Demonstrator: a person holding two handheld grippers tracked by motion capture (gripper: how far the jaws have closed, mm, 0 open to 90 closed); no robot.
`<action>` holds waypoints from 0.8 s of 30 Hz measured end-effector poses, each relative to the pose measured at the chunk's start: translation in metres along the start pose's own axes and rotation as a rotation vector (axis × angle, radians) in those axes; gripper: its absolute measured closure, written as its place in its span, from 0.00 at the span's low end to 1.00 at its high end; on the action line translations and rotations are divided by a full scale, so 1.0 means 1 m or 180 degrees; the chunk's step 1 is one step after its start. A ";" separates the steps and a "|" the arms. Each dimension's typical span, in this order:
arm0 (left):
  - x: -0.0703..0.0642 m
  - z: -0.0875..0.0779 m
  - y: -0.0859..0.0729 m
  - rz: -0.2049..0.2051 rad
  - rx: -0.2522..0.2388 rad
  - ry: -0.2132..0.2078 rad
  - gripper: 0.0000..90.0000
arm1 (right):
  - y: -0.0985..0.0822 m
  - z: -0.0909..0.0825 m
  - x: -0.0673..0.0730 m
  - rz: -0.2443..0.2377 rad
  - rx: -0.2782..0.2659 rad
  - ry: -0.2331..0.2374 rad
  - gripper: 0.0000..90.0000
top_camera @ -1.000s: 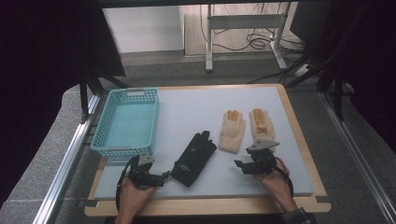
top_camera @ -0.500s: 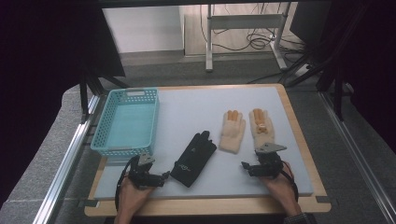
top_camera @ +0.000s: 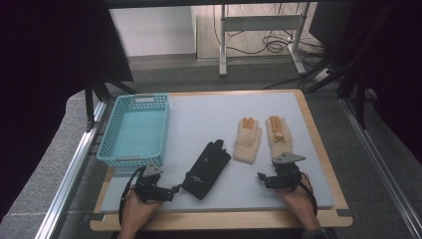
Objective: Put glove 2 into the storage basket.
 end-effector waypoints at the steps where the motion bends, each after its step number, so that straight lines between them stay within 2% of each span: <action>1: -0.006 -0.002 0.005 0.0025 0.0009 -0.0024 0.05 | 0.000 0.000 0.000 0.0004 -0.0001 0.0000 0.25; 5: -0.018 -0.001 0.016 0.0053 0.0021 -0.0090 0.04 | 0.000 0.000 0.000 0.0002 -0.0005 -0.0004 0.24; 13: -0.040 0.014 0.042 0.0096 0.0081 -0.0203 0.01 | 0.000 0.000 0.000 0.0004 -0.0007 -0.0004 0.24; 17: -0.052 0.024 0.058 0.0174 0.0176 -0.0162 0.00 | 0.000 0.000 0.000 0.0004 -0.0007 -0.0004 0.24; 20: -0.060 0.033 0.068 0.0251 0.0242 -0.0076 0.00 | 0.000 0.000 0.000 0.0003 -0.0008 -0.0004 0.24; 24: -0.067 0.046 0.078 0.0265 0.0343 0.0014 0.00 | 0.000 0.000 0.000 0.0005 -0.0007 -0.0003 0.24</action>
Point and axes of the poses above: each handheld gripper's, and its own axes: z roughly forward along the jaws, y roughly out of its top, x roughly to its left, the point moved 3 cm from there along z, roughly forward along the jaws, and after that the axes turned 11 degrees about x, right-handed, at the moved point
